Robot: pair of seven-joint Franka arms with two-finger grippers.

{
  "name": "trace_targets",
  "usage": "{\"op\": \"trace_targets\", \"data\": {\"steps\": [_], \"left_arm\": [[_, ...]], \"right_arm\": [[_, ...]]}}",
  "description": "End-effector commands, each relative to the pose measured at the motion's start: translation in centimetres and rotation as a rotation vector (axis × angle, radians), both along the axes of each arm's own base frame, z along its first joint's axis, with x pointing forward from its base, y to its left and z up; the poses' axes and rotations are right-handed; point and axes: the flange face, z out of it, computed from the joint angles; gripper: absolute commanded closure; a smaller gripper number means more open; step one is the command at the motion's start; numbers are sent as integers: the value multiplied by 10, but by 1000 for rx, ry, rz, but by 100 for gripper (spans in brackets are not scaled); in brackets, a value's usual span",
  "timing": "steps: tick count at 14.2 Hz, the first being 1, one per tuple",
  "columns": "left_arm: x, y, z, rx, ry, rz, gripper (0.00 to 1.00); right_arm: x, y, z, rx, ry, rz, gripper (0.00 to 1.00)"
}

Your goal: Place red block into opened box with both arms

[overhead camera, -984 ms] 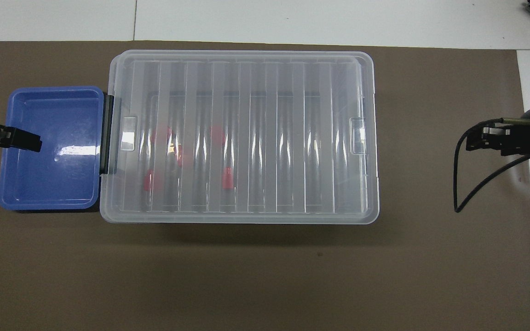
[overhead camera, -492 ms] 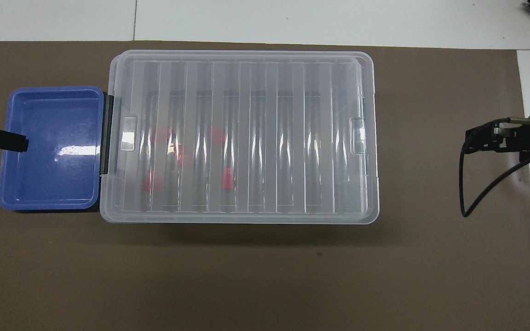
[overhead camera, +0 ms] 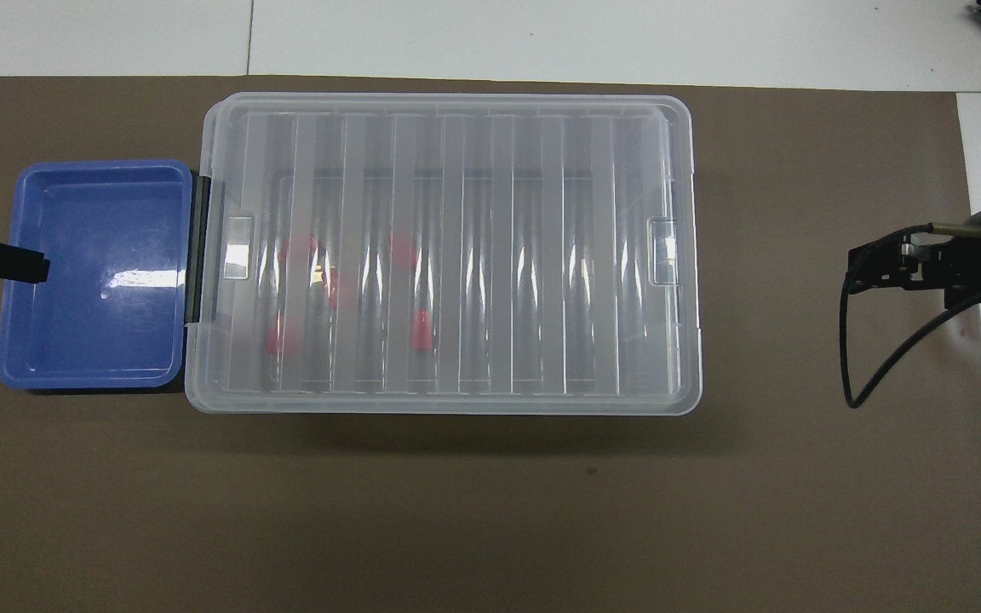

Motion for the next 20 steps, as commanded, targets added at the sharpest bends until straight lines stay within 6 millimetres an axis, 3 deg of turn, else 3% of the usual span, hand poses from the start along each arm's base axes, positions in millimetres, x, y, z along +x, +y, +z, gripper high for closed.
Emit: {"op": "trace_targets", "data": {"steps": [1,6,8,11,12,13,20], "left_arm": [[-7,2,-1,-9,-5,14,0],[-4,-3,1,-7,-28,4,0],[3,-5,14,-10,-56,3,0],[9,-9,16,-8,-18,-1,0],[19,-10,2,-11,46,0,0],[26,-10,9,-4,48,-1,0],[19,-9,10,-8,50,-2,0]], "right_arm": [[-8,0,-1,18,8,16,0],[-8,-1,0,18,1,5,0],[-7,-1,1,18,0,8,0],[-7,-2,1,18,0,8,0],[-7,-2,1,18,0,8,0],[-7,-1,0,18,2,10,0],[-8,-1,-3,18,8,5,0]]}}
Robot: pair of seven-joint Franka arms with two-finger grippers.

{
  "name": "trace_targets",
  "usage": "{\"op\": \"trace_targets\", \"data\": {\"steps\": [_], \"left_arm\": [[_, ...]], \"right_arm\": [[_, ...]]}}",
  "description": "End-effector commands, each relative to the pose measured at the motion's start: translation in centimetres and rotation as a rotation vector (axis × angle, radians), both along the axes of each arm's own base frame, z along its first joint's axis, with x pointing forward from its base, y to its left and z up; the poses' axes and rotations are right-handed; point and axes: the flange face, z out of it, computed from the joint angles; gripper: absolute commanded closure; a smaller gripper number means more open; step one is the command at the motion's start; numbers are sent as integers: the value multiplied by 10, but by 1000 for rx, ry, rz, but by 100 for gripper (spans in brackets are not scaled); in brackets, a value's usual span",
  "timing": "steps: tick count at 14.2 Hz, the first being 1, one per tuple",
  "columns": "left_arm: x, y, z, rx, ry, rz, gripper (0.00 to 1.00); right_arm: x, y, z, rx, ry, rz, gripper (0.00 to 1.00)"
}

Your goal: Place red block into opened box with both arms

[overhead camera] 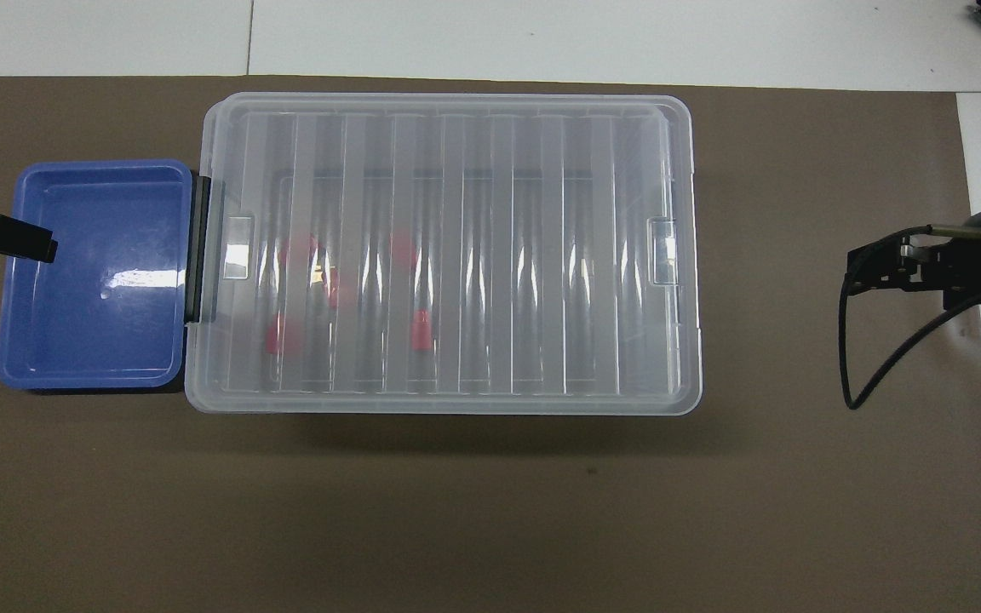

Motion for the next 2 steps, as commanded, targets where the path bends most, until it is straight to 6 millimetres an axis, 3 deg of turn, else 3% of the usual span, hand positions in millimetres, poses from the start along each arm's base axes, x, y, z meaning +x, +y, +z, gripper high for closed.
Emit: {"op": "trace_targets", "data": {"steps": [1,2], "left_arm": [[-5,-2,7,-5,11,8,0],[-6,-1,4,-5,19,12,0]], "right_arm": [[-7,-2,-2,17,5,2,0],[-7,-2,-2,17,5,-1,0]]}}
